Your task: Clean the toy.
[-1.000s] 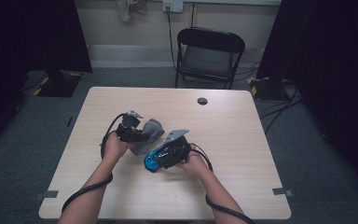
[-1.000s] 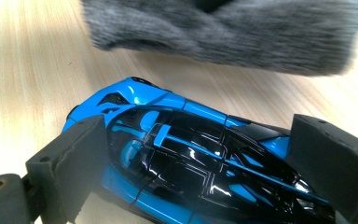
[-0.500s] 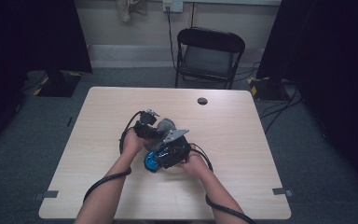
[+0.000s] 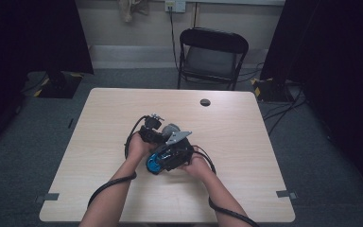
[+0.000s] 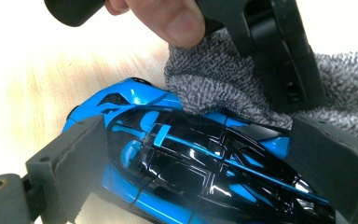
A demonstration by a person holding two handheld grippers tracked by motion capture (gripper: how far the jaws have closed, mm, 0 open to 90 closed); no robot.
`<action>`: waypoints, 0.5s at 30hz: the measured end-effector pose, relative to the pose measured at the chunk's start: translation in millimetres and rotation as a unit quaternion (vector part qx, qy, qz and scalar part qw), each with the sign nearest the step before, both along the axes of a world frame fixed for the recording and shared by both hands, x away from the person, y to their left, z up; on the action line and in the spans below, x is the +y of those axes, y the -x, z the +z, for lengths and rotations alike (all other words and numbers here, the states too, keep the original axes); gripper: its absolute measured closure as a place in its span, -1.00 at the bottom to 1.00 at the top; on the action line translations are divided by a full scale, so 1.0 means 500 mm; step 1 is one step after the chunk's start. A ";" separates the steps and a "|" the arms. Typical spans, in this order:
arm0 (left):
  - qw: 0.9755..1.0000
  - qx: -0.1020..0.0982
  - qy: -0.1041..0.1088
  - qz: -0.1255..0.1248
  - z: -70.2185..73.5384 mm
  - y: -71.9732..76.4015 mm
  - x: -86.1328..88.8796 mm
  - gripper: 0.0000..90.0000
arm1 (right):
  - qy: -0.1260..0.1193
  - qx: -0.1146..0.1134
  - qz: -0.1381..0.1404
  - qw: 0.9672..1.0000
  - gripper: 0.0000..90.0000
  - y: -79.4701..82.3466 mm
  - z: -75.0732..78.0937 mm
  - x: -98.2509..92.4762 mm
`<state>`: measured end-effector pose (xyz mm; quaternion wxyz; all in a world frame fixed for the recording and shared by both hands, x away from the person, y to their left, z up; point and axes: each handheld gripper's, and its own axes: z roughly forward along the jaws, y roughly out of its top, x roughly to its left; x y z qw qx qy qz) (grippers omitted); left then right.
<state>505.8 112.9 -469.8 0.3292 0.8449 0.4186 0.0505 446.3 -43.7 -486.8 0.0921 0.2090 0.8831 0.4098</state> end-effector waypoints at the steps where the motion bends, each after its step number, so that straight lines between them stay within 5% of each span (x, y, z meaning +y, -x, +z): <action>1: 1.000 0.000 0.000 0.000 0.000 0.000 0.000 0.61 | 0.000 0.000 0.000 1.000 -0.89 0.000 0.000 0.000; 15: 1.000 0.004 0.005 -0.006 -0.002 0.007 0.007 0.63 | 0.006 -0.001 0.000 1.000 -0.89 0.001 0.002 0.002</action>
